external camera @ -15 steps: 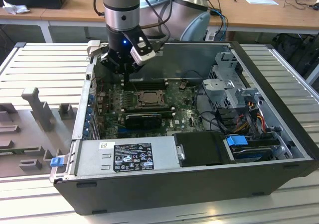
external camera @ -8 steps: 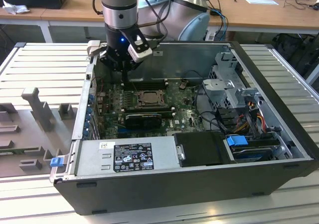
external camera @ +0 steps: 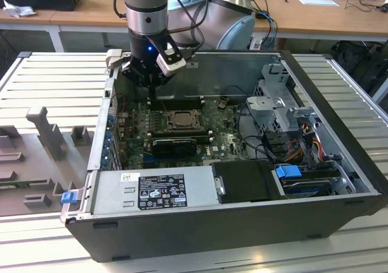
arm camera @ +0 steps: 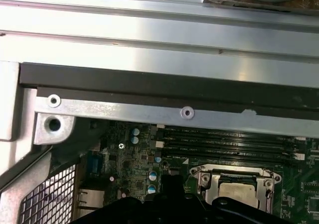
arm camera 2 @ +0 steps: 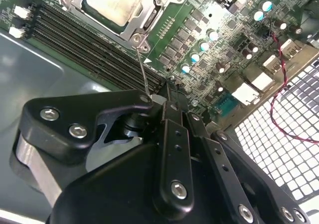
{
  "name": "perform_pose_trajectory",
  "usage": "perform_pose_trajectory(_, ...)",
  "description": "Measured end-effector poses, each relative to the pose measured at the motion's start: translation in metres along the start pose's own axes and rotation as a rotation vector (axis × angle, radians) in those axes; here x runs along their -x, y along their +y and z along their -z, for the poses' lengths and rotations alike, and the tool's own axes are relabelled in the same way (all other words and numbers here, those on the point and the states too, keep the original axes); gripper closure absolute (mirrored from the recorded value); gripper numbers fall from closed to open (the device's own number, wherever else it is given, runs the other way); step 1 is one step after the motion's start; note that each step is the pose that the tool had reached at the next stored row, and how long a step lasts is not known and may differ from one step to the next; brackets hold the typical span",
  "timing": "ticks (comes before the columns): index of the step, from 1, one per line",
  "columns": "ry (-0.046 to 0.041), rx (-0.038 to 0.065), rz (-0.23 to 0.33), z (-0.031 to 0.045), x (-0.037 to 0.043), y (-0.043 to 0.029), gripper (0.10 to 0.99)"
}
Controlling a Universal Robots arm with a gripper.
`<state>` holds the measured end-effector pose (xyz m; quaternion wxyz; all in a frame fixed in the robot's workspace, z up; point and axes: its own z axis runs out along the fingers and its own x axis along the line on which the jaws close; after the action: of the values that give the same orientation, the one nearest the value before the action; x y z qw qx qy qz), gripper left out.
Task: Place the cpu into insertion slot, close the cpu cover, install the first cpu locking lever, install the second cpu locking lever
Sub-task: 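Install the first cpu locking lever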
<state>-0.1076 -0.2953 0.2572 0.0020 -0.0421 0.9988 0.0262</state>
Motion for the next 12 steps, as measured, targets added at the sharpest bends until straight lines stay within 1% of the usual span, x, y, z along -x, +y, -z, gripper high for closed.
perform_pose_trajectory(3, -0.0001, 0.000, 0.000, -0.0001, 0.0039, -0.0003, 0.980)
perform_pose_trajectory(7, 0.0000, -0.001, 0.000, -0.0005, 0.0145, -0.0013, 0.980)
perform_pose_trajectory(10, 0.0000, -0.001, 0.000, -0.0009, 0.0203, -0.0018, 0.980)
perform_pose_trajectory(12, 0.0001, -0.001, 0.000, -0.0019, 0.0320, -0.0028, 0.980)
